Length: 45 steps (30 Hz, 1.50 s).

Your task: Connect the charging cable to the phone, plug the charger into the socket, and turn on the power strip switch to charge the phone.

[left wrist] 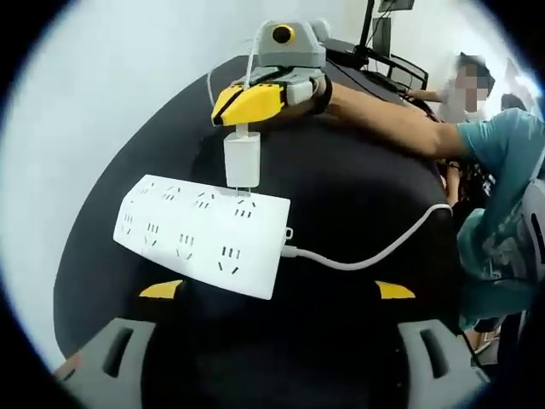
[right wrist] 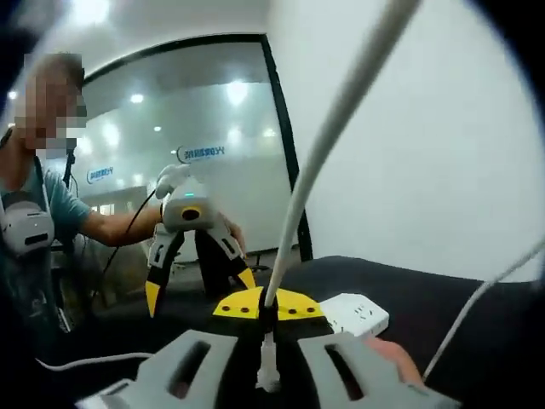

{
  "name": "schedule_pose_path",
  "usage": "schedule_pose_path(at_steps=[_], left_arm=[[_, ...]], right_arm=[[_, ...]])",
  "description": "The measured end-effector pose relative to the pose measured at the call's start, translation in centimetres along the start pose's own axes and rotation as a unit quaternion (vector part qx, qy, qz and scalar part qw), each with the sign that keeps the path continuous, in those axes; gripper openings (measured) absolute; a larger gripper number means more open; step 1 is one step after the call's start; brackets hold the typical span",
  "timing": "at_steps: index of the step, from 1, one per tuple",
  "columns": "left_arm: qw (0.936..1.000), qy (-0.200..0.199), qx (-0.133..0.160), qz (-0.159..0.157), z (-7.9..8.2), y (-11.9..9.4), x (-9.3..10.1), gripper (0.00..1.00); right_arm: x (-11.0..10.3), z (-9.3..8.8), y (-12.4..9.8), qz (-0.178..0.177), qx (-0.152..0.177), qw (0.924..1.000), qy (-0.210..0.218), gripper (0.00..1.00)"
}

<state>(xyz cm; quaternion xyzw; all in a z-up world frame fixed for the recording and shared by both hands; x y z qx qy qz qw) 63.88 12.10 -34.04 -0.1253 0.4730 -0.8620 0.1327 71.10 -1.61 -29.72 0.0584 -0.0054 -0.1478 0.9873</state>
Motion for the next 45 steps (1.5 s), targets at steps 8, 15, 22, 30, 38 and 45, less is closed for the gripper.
schedule_pose_path(at_steps=[8, 15, 22, 30, 38, 45], left_arm=[[1.0000, -0.001, 0.006, -0.001, 0.0, 0.1, -0.1, 0.81], [1.0000, 0.004, 0.008, -0.002, 0.1, 0.5, 0.8, 0.81], [0.9999, 0.003, 0.015, -0.002, -0.1, 0.4, 1.2, 0.80], [0.9998, 0.004, 0.017, -0.002, -0.1, 0.5, 1.0, 0.79], [0.9998, 0.004, 0.018, 0.002, -0.1, 0.1, 0.1, 0.78], [0.9998, 0.003, 0.017, 0.004, -0.2, 0.1, -0.2, 0.77]], right_arm=[[-0.7, 0.4, 1.7, 0.001, 0.009, 1.0000, -0.003, 0.02], [-1.3, 0.7, 2.4, 0.006, 0.013, 0.9999, -0.001, 0.02], [-1.5, 0.5, 2.1, -0.007, 0.003, 1.0000, -0.006, 0.02], [-1.6, -0.2, 1.8, -0.022, 0.052, 0.9980, 0.028, 0.02], [-1.4, -0.6, 1.7, -0.024, 0.065, 0.9972, 0.028, 0.03], [-2.1, -0.7, 1.9, -0.021, 0.069, 0.9972, 0.022, 0.08]])
Point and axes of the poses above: the point that each gripper's makers call its tool centre point, and the gripper's own axes: y roughly forward along the fingers, x roughly to its right, z roughly out of its top, the point moved 4 cm from there along -y, roughly backward along the fingers, and after that the axes turned 8 degrees about -y, right-handed, at the moved point
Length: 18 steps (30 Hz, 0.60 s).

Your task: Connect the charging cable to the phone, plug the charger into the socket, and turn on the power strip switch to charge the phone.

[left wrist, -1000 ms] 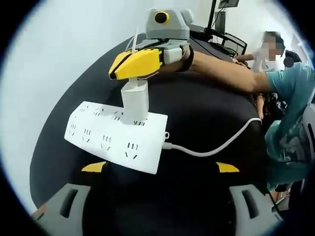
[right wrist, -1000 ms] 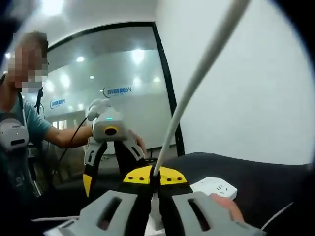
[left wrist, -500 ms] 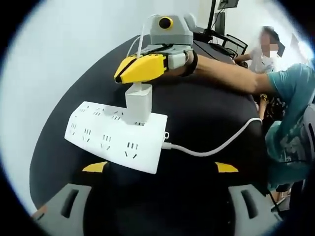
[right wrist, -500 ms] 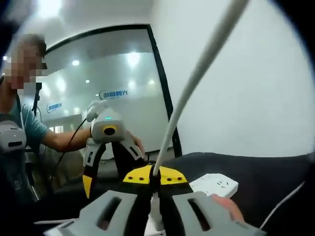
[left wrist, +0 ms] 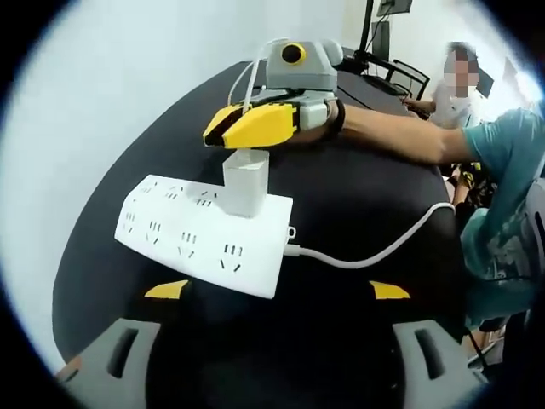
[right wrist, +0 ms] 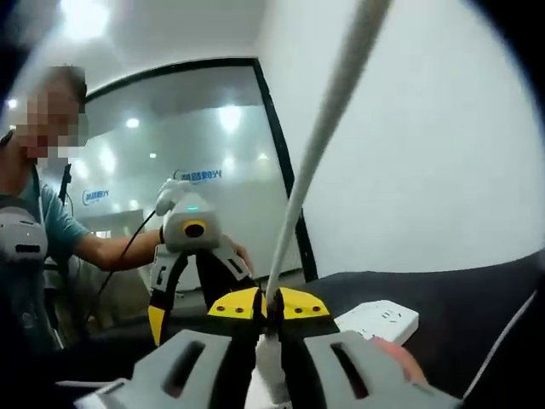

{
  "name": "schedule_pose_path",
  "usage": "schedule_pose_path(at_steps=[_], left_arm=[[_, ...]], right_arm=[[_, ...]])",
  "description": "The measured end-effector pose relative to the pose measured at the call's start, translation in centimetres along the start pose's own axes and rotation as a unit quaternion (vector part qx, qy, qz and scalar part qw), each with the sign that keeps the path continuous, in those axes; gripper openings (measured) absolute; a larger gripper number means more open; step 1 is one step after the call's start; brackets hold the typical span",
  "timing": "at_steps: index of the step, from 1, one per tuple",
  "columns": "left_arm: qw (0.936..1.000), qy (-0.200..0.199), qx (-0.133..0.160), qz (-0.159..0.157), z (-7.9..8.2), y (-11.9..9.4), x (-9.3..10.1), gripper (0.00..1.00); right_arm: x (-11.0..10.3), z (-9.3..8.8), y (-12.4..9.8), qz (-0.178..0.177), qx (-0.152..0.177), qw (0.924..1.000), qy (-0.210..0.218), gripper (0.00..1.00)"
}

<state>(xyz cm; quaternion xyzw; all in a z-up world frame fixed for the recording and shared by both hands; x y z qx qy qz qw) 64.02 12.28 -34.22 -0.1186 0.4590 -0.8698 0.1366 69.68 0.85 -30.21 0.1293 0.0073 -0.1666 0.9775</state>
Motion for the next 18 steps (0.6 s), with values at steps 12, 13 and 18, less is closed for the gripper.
schedule_pose_path(at_steps=[12, 13, 18], left_arm=[[0.9999, 0.008, -0.003, 0.007, 0.7, 0.1, -0.4, 0.73], [0.9999, 0.008, -0.002, 0.007, 0.7, 0.0, -0.5, 0.73], [1.0000, 0.003, 0.001, 0.004, 0.7, -0.1, -0.7, 0.73]], right_arm=[[-0.4, -1.9, 0.4, -0.003, -0.041, 0.9966, -0.071, 0.24], [-0.4, -1.8, 0.4, -0.005, -0.037, 0.9970, -0.067, 0.24], [-0.5, -1.9, 0.5, -0.009, -0.037, 0.9979, -0.053, 0.24]])
Point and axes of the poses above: the point that each gripper's makers call its tool centre point, and the gripper's own axes: y roughly forward along the fingers, x roughly to its right, z roughly out of its top, the point moved 4 cm from there along -y, roughly backward along the fingers, and after that the axes turned 8 degrees about -y, right-handed, at the moved point
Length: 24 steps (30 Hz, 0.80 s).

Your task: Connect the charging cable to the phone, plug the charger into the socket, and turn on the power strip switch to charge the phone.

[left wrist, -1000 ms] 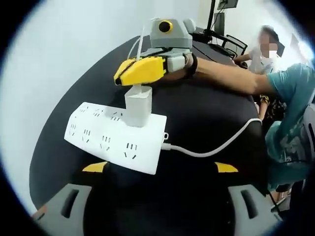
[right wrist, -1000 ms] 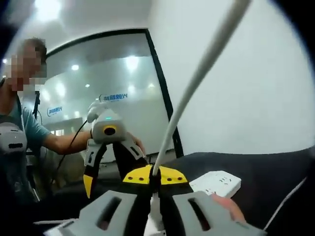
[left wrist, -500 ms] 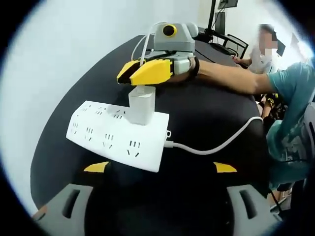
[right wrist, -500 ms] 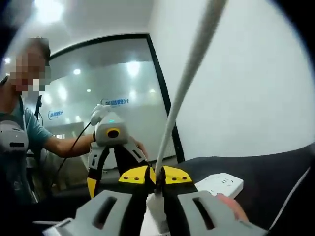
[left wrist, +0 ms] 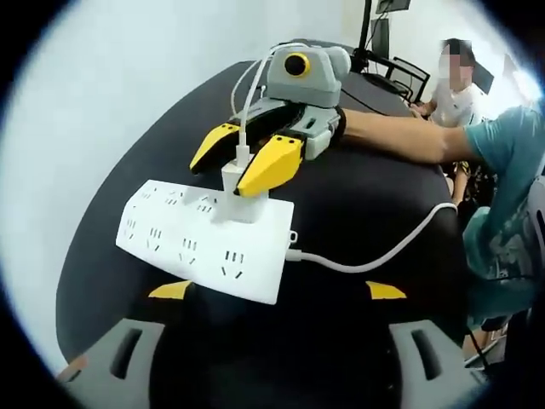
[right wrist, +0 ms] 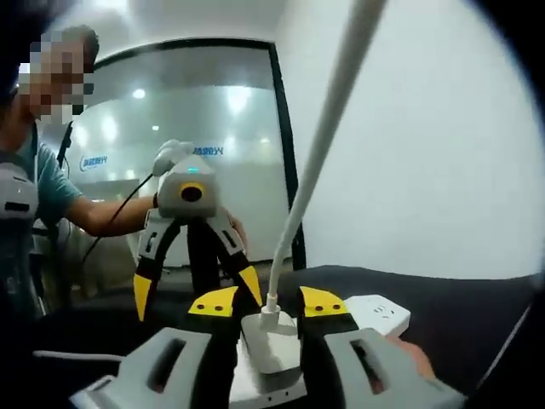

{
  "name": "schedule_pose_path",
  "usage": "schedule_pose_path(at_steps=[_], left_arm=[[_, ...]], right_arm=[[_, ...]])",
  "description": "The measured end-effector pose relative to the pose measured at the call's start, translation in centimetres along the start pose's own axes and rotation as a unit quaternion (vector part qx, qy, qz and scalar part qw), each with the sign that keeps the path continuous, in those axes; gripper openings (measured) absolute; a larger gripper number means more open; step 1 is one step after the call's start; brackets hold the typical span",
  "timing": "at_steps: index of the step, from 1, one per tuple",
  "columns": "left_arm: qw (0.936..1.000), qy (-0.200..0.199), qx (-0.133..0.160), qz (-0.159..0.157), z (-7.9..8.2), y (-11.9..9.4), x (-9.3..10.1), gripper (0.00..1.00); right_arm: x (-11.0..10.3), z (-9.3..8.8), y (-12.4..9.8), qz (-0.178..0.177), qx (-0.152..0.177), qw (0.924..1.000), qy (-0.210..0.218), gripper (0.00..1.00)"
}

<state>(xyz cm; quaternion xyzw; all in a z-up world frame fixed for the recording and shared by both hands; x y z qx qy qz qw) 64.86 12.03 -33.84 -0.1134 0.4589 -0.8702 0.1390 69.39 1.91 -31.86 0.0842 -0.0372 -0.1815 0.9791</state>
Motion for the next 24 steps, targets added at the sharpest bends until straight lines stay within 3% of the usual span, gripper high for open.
schedule_pose_path(at_steps=[4, 7, 11, 14, 15, 16, 19, 24], left_arm=[[1.0000, -0.001, 0.002, 0.001, -0.1, 0.1, 0.7, 0.72], [1.0000, -0.001, 0.006, 0.000, 0.0, 0.0, 0.5, 0.71], [1.0000, -0.005, 0.008, 0.002, 0.0, 0.2, 0.8, 0.70], [1.0000, -0.004, 0.000, 0.006, -0.5, 0.4, 1.0, 0.70], [1.0000, -0.003, -0.001, 0.007, -0.7, 0.5, 1.0, 0.69], [1.0000, -0.003, 0.001, 0.008, -0.8, 0.5, 0.9, 0.69], [0.9999, -0.008, 0.008, 0.004, -0.9, 0.6, 1.1, 0.68], [0.9999, -0.006, 0.013, 0.004, -0.9, 0.7, 1.6, 0.66]], right_arm=[[0.1, 0.3, -0.2, 0.009, 0.021, 0.9986, 0.047, 0.21], [0.3, 0.1, 0.1, -0.006, 0.021, 0.9994, 0.027, 0.14], [0.8, -0.1, 0.3, -0.019, 0.026, 0.9992, 0.026, 0.12], [0.2, 0.1, 1.2, -0.022, 0.031, 0.9993, -0.003, 0.09], [-0.4, 0.2, 1.4, -0.010, 0.033, 0.9994, 0.007, 0.06], [-0.4, 0.0, 1.6, -0.026, 0.031, 0.9991, -0.009, 0.06], [-0.1, -0.3, 1.0, -0.032, 0.044, 0.9981, 0.027, 0.06], [-0.5, -0.3, 1.0, -0.039, 0.022, 0.9990, 0.006, 0.06]])
Point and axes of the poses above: the point that each gripper's makers call its tool centre point, and the gripper's own axes: y roughly forward along the fingers, x roughly to its right, z roughly out of its top, the point moved 4 cm from there along -y, roughly backward along the fingers, and after that the axes turned 8 degrees about -y, right-handed, at the moved point
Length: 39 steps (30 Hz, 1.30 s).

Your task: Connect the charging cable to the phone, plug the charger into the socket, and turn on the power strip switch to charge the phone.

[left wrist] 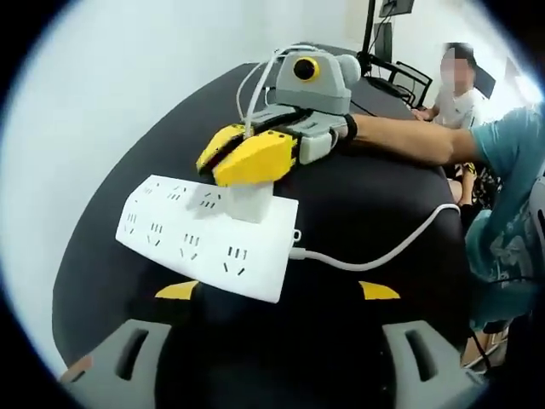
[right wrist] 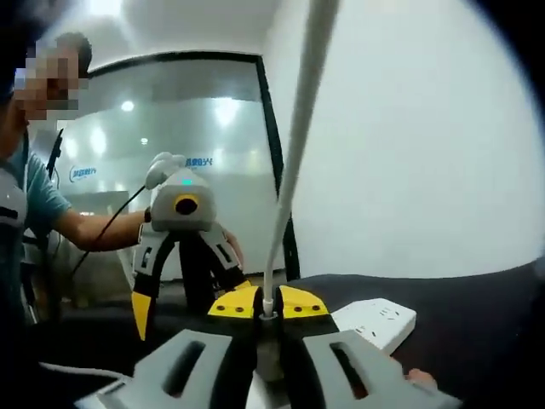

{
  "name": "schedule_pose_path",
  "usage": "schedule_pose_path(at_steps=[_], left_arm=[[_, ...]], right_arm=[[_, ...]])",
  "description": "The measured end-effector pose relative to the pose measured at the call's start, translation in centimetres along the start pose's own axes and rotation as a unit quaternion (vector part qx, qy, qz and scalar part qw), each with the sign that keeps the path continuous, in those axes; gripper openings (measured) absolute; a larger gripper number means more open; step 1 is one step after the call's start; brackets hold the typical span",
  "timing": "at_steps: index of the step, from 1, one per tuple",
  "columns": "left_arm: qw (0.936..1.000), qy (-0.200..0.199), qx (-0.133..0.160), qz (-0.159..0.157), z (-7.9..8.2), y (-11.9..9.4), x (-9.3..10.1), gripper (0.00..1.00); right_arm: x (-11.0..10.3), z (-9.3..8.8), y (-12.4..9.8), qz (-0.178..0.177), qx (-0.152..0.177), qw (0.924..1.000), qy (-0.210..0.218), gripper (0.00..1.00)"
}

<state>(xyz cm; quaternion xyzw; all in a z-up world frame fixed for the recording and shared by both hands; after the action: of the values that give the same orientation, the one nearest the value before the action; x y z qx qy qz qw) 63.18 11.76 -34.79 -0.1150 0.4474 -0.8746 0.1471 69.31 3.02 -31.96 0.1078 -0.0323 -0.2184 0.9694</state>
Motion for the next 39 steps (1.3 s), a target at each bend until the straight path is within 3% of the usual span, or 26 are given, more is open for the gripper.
schedule_pose_path(at_steps=[4, 9, 10, 11, 12, 14, 15, 16, 17, 20, 22, 24, 31, 35, 39], left_arm=[[1.0000, 0.000, 0.005, 0.005, 0.2, -0.4, 0.1, 0.65], [0.9999, 0.002, 0.010, 0.008, 0.6, -1.2, -0.1, 0.66], [0.9999, 0.001, 0.013, 0.011, 0.7, -1.3, 0.0, 0.66], [0.9998, -0.001, 0.017, 0.011, 0.8, -1.5, -0.2, 0.67], [0.9997, -0.002, 0.019, 0.011, 0.9, -1.8, -0.2, 0.67], [0.9996, -0.009, 0.026, 0.009, 0.9, -2.2, -0.4, 0.69], [0.9996, -0.009, 0.026, 0.009, 0.8, -2.4, -0.3, 0.70], [0.9996, -0.009, 0.022, 0.012, 0.3, -2.2, -0.1, 0.70], [0.9997, -0.008, 0.021, 0.014, 0.2, -2.3, 0.0, 0.70], [0.9994, -0.012, 0.026, 0.018, 0.3, -2.9, 0.1, 0.71], [0.9991, -0.013, 0.034, 0.020, 0.4, -3.3, 0.6, 0.72], [0.9988, -0.014, 0.041, 0.022, 0.4, -3.7, 0.8, 0.72], [0.9984, -0.018, 0.044, 0.031, -0.3, -4.6, 2.7, 0.75], [0.9976, -0.024, 0.053, 0.039, -0.4, -5.1, 3.6, 0.78], [0.9969, -0.024, 0.062, 0.044, -0.2, -5.4, 5.0, 0.81]], right_arm=[[-1.2, 0.0, -0.1, -0.004, 0.004, 1.0000, 0.002, 0.06], [2.3, 0.0, -0.3, -0.009, 0.002, 0.9998, 0.015, 0.07], [-0.5, 0.1, 0.0, 0.017, -0.005, 0.9998, -0.011, 0.10], [-0.4, 0.1, 0.0, 0.013, -0.005, 0.9998, -0.016, 0.15], [0.2, 0.1, -0.3, -0.015, -0.021, 0.9996, 0.011, 0.20], [-0.5, 0.6, -0.6, -0.001, -0.020, 0.9985, 0.052, 0.24], [0.8, 0.8, -1.0, -0.006, -0.018, 0.9979, 0.062, 0.25], [0.9, 1.0, -1.2, -0.007, -0.021, 0.9986, 0.049, 0.26], [0.7, 1.2, -1.7, -0.022, -0.037, 0.9988, 0.022, 0.26], [0.9, 1.0, -3.0, -0.041, -0.062, 0.9968, 0.031, 0.27], [1.3, 0.2, -4.3, -0.066, -0.099, 0.9927, 0.016, 0.30], [-0.3, -0.4, -5.1, -0.069, -0.121, 0.9903, -0.002, 0.34], [-1.6, 2.1, -8.6, -0.107, -0.099, 0.9893, -0.008, 0.36], [-2.9, 2.9, -10.1, -0.097, -0.117, 0.9884, 0.006, 0.49], [-5.4, 4.2, -12.0, -0.096, -0.125, 0.9875, -0.006, 0.47]])
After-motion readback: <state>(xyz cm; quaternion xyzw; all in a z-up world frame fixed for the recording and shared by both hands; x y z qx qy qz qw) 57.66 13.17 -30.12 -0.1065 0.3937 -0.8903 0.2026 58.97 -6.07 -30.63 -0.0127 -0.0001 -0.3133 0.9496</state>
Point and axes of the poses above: the point that each gripper's makers call its tool centre point, and the gripper's own axes: y roughly forward along the fingers, x roughly to its right, z roughly out of its top, the point moved 4 cm from there along -y, roughly backward along the fingers, and after that the axes turned 8 degrees about -y, right-handed, at the moved point
